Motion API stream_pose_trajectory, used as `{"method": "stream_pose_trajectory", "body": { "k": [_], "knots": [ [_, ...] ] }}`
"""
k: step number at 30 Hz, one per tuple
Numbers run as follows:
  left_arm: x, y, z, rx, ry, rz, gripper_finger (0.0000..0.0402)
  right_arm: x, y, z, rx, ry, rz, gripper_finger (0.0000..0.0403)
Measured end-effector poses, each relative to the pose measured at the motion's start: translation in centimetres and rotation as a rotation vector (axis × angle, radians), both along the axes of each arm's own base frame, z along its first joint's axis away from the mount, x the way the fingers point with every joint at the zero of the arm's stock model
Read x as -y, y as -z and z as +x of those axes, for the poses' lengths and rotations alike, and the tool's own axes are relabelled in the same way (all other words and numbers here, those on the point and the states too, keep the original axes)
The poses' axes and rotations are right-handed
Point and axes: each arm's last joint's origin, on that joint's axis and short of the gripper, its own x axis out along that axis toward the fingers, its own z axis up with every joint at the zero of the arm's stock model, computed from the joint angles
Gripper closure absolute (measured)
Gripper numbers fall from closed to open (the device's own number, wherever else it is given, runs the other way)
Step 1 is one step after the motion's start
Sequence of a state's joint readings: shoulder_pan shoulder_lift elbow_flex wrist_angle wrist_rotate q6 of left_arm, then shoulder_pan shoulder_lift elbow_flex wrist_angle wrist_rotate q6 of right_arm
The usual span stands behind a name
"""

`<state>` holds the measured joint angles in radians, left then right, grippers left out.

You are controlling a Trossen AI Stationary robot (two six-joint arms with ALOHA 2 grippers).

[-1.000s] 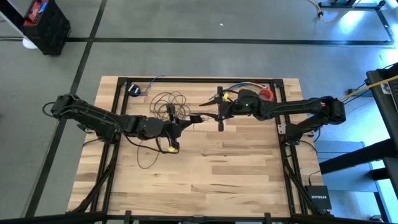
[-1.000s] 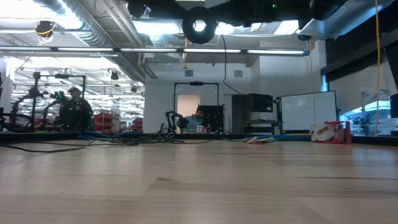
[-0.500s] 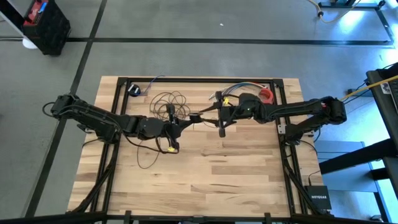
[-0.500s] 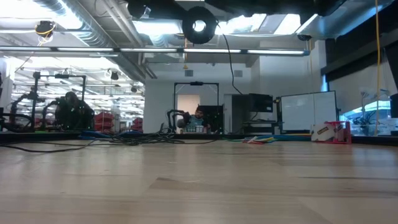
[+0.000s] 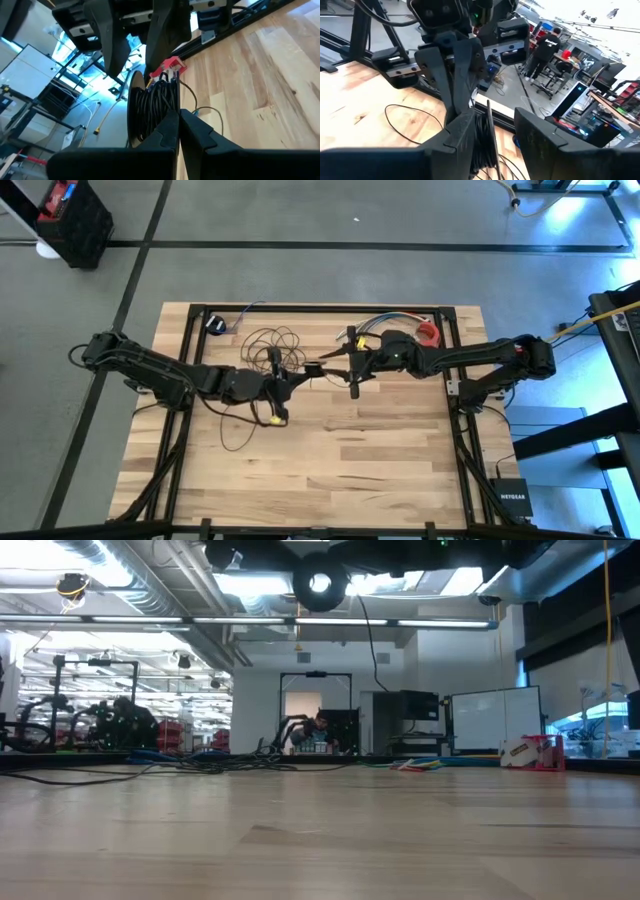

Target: Coiling cords

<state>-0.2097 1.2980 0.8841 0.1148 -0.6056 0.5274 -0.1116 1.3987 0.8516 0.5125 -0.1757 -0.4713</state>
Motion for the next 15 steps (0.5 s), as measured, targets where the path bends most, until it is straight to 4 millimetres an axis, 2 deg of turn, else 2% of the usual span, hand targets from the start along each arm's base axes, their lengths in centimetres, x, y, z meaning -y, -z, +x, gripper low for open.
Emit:
{"method": "stream_pose_trajectory", "body": {
  "k": [15],
  "knots": [
    [0.00,-0.02,0.01,0.002,0.000,0.000,0.0400,0.19,0.70,0.37,-0.028,0.049,-0.064,0.0262]
  ]
}}
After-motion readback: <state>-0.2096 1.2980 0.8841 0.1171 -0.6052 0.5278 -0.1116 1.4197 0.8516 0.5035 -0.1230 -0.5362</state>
